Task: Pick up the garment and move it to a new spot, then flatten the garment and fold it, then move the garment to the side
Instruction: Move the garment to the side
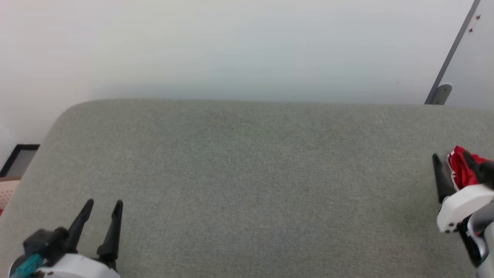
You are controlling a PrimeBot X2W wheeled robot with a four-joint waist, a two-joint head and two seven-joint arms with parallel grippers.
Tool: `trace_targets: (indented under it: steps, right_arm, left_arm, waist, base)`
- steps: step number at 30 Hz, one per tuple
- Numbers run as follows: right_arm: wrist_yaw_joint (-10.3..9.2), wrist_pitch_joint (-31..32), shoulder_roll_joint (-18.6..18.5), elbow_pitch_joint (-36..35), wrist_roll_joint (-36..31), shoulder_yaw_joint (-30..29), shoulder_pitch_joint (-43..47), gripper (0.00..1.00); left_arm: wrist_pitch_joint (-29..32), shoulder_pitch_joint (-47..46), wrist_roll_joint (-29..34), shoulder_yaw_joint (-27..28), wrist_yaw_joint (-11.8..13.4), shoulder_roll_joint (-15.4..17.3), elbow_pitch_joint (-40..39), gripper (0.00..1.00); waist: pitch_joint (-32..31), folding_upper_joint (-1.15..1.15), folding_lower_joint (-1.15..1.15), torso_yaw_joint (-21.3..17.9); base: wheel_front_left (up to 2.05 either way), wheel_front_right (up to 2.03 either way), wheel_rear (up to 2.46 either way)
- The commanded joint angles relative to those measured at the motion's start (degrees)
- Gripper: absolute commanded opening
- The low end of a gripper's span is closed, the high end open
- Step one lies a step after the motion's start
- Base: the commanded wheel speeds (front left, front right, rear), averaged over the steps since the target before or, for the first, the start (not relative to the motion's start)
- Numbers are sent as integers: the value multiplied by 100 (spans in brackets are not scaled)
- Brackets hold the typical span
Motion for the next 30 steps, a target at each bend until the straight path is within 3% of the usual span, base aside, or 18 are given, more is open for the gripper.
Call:
trace_targets:
  steps: [1, 9, 16, 30]
  right_arm:
    - [-10, -120, 85, -65, -35, 15, 191, 100]
    - [-10, -325, 347, -512, -271, -154, 859, 100]
    - [-10, -336, 663, -1532, -545, -569, 1609, 100]
    - [-10, -338, 1114, -2509, -796, -799, 2567, 100]
  left_arm:
    - [-23, 169, 64, 102, 6, -35, 14, 100]
    - [-23, 578, 179, 559, 2, -113, -12, 100]
    - [-23, 888, 376, 863, -5, -234, -115, 100]
    - [-23, 1194, 334, 918, -10, -296, -209, 100]
  waist:
    - [-135, 0, 0, 47]
    - [-272, 0, 0, 49]
    - [-334, 0, 0, 38]
    - [-327, 0, 0, -21]
  base:
    - [0, 0, 0]
    - [0, 0, 0]
    - [0, 0, 0]
    - [0, 0, 0]
